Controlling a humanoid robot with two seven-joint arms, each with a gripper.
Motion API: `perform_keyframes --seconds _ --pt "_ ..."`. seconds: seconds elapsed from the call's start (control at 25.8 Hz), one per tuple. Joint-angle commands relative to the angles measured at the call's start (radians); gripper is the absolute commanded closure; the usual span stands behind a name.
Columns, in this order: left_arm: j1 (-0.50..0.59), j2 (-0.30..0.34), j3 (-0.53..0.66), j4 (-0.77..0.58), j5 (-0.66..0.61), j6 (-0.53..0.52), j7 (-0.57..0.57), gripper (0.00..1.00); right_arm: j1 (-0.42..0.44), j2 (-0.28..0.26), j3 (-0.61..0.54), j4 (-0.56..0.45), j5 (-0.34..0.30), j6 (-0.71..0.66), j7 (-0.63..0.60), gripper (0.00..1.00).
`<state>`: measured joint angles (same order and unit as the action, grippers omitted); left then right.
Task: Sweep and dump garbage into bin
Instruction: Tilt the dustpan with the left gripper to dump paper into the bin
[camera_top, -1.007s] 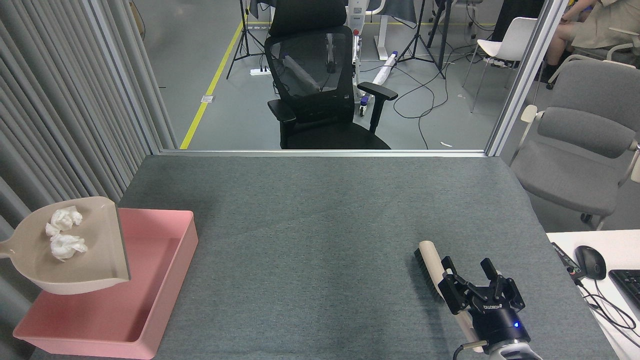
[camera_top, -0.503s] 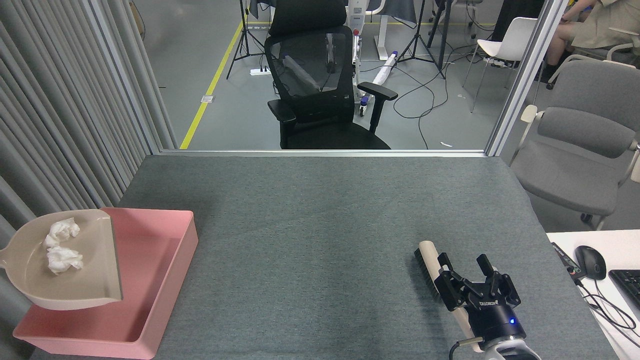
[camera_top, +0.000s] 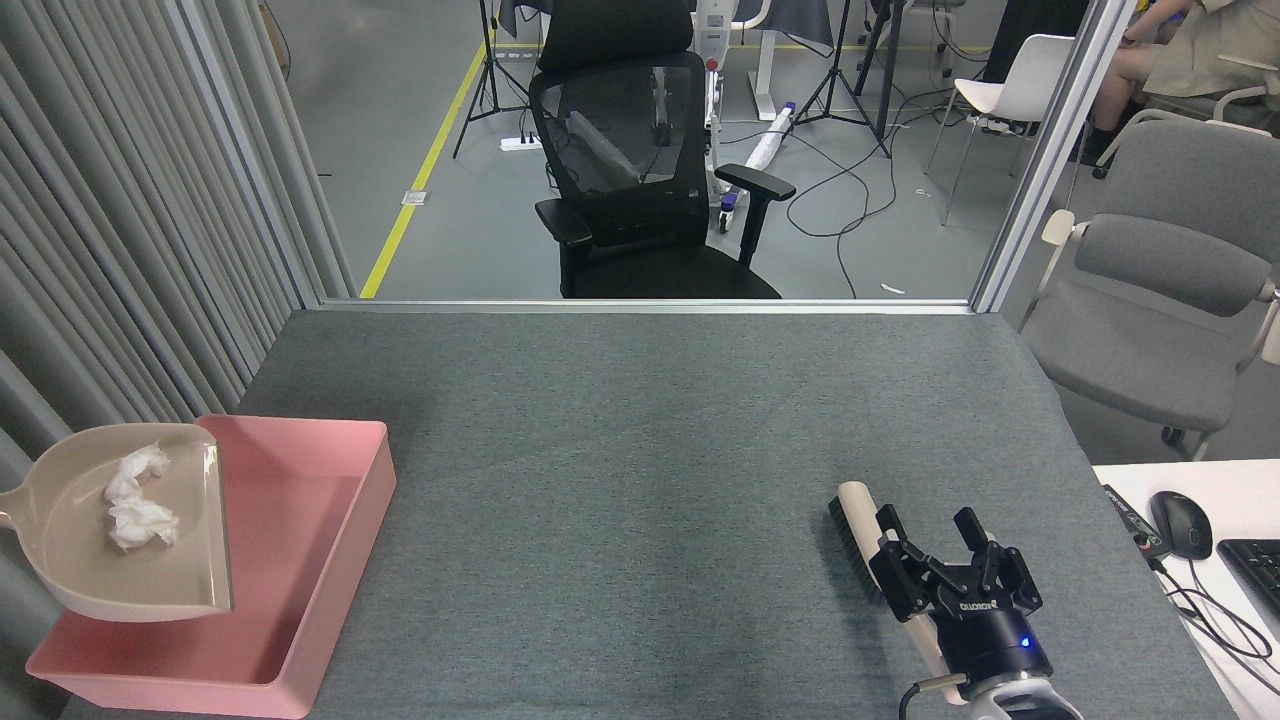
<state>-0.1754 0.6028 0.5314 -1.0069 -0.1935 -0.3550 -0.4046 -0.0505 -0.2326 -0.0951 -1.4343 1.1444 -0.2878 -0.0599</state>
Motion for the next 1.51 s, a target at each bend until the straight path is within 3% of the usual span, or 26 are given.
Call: perform_keyframes --seconds 0.0,0.35,0.62,0.74,0.93,1.12,1.2,1.32,1.47 --pt "-0.044 -0.003 -0.001 0.004 -0.073 -0.01 0.007 0.78 0.0 0.001 0.0 0.0 0.0 -0.001 0.0 0.03" --pt "-0.081 -0.003 -0.002 -0.004 -0.245 -0.094 0.03 0.78 0.0 0.001 0.0 -0.002 0.0 0.019 0.0 0.03" --pt "-0.134 0.002 0.001 0.036 -0.231 -0.047 0.016 0.78 0.0 0.003 0.0 -0.015 0.0 0.027 0.0 0.03" --pt "-0.148 0.009 -0.001 0.033 -0.127 0.022 -0.046 0.78 0.001 0.004 0.0 -0.015 -0.002 0.027 0.002 0.03" --pt "-0.138 0.038 -0.013 -0.041 0.154 0.189 -0.115 0.78 0.0 0.003 0.0 -0.015 -0.002 0.035 0.002 0.03" --pt "-0.125 0.025 -0.125 -0.188 0.434 0.363 -0.148 0.79 0.003 -0.007 -0.002 -0.014 -0.002 0.033 0.0 0.03" --pt "-0.111 -0.009 -0.128 -0.259 0.486 0.436 -0.142 0.79 0.008 -0.01 -0.009 -0.014 -0.002 0.033 -0.001 0.03" --pt "-0.11 -0.123 -0.131 -0.338 0.479 0.464 -0.115 0.79 0.011 -0.013 -0.017 -0.009 -0.003 0.032 -0.004 0.03" --pt "-0.087 -0.274 -0.251 -0.411 0.328 0.442 -0.048 0.78 0.011 -0.011 -0.017 -0.009 -0.003 0.032 -0.006 0.03"
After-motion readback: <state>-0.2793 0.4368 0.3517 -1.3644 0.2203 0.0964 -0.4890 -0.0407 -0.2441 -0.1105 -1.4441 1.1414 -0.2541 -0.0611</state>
